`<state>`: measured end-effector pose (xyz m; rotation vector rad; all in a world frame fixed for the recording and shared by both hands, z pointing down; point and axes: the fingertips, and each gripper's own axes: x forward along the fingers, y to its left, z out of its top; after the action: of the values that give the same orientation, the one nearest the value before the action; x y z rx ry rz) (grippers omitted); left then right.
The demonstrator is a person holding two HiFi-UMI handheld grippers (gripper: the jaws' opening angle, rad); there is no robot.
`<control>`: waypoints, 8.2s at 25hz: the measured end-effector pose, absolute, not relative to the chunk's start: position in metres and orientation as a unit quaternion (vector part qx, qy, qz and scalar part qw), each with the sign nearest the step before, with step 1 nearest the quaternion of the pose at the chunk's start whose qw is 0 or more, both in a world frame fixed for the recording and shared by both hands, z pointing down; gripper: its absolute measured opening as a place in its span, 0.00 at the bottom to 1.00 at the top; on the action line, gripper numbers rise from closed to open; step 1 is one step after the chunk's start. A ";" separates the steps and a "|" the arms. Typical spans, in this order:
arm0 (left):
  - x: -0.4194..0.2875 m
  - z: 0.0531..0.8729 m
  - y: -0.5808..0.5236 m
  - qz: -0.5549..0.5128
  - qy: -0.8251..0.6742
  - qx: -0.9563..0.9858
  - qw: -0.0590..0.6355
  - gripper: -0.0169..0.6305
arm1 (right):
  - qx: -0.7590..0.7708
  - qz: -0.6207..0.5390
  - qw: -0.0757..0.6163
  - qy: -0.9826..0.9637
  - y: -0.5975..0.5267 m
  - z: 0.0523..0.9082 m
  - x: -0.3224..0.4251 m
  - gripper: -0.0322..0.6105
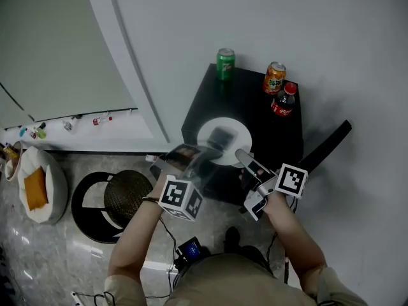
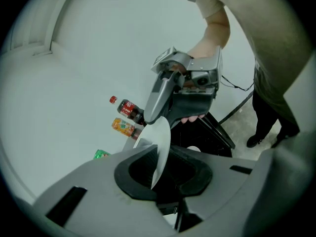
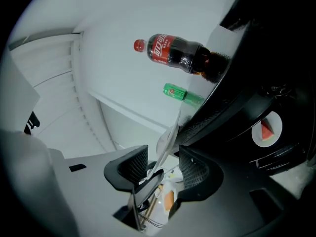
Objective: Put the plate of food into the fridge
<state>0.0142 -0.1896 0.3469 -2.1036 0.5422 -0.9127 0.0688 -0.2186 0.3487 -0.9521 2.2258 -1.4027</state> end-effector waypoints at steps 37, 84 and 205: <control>0.016 0.366 -0.115 -0.346 0.213 -0.825 0.393 0.11 | -0.275 -0.629 0.253 0.682 -0.169 0.371 0.052 0.11; -0.062 0.398 -0.012 -0.354 0.229 -0.850 0.315 0.16 | -0.304 -0.650 0.282 0.637 -0.065 0.418 -0.001 0.11; -0.005 0.776 -0.171 0.155 0.283 -0.643 -0.694 0.05 | -0.283 -0.514 -0.045 0.808 -0.056 0.561 0.060 0.08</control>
<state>-0.0052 -0.1707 0.7757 -4.1805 1.8378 1.0065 0.0602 -0.0559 0.5611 -0.9169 2.6157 -1.6623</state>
